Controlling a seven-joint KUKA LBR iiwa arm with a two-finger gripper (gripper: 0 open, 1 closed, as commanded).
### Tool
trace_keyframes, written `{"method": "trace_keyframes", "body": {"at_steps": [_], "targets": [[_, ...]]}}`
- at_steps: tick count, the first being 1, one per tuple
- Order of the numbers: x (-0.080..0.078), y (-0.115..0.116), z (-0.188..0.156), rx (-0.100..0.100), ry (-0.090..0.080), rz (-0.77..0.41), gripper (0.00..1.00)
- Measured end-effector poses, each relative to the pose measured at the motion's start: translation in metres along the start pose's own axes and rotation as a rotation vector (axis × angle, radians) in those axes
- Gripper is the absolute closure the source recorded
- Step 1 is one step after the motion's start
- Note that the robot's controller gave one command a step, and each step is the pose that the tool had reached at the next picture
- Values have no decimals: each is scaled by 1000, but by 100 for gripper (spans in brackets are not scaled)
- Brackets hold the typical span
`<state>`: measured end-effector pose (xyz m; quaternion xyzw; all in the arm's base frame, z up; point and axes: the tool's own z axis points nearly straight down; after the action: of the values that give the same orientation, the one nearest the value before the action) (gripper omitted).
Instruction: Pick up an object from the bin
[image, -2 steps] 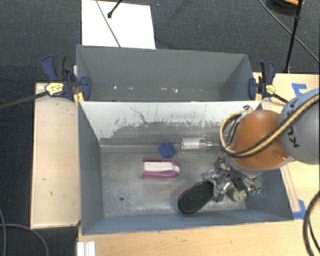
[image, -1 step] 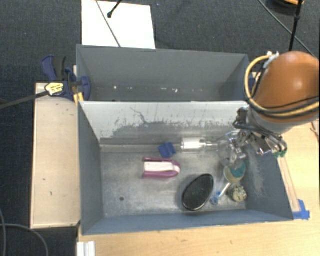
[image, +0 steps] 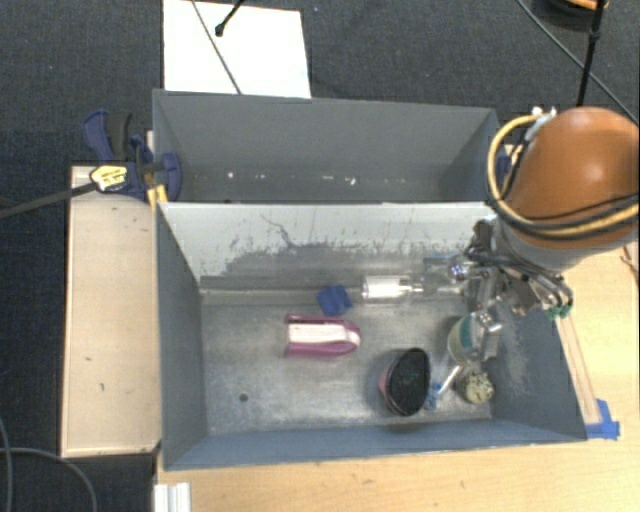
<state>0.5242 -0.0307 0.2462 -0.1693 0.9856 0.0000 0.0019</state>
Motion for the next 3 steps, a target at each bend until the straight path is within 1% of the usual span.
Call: {"method": "trace_keyframes", "body": {"at_steps": [1, 2, 3], "targets": [[14, -5, 180, -3, 5, -62, 0], [12, -6, 176, 0, 1, -64, 100], [12, -6, 176, 0, 0, -65, 0]]}}
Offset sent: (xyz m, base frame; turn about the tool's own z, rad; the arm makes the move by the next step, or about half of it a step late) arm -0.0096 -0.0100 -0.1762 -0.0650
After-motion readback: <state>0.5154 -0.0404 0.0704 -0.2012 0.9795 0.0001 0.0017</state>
